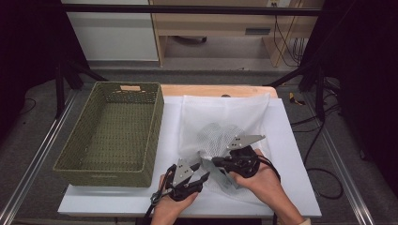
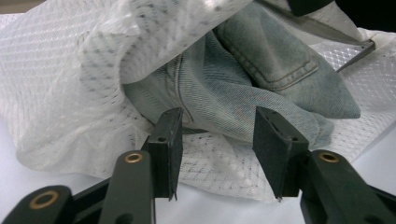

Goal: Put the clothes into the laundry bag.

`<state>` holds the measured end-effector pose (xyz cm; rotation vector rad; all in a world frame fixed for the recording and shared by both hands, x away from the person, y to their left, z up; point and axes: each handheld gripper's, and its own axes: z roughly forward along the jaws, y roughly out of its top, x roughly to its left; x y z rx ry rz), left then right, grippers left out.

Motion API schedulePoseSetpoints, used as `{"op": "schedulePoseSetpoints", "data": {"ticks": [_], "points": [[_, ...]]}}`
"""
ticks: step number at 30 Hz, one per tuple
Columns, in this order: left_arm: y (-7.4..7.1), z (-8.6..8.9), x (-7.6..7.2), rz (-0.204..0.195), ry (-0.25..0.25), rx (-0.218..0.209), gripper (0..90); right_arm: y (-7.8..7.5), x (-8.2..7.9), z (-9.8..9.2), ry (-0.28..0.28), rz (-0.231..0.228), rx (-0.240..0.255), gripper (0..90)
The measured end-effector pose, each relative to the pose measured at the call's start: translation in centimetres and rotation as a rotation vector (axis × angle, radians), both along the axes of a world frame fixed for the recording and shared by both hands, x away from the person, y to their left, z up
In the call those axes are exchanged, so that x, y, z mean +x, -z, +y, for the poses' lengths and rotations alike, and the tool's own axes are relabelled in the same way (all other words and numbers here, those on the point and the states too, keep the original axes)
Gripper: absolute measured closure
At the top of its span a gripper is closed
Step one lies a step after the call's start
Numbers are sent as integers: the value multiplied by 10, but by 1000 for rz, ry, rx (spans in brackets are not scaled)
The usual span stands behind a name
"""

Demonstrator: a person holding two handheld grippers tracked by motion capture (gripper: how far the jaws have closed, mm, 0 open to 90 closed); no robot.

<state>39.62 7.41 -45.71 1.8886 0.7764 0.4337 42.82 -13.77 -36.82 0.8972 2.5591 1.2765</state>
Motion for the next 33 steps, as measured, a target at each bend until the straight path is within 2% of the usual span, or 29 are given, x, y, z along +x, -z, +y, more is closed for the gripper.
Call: {"op": "schedulePoseSetpoints", "data": {"ticks": [3, 9, 13, 18, 24, 31, 33], "points": [[1, -1, -1, 5, 3, 6, 571, -2, -2, 7, -22, 4, 16, 900], [6, -6, -4, 21, 28, 24, 603, -5, -8, 8, -37, 8, 48, 900], [8, -10, -5, 31, 46, 23, 642, 1, -8, 0, -12, 9, 21, 900], [12, -17, -5, 50, 86, 45, 674, 9, -6, -9, 14, 7, 13, 900], [17, -26, -2, 71, 108, 61, 716, 13, -6, -14, 28, 4, 8, 899], [19, -38, 6, 72, 106, 65, 764, 13, -5, -18, 35, 4, 0, 898], [19, -40, 9, 75, 93, 51, 788, 13, -6, -18, 36, 3, 0, 899]]}}
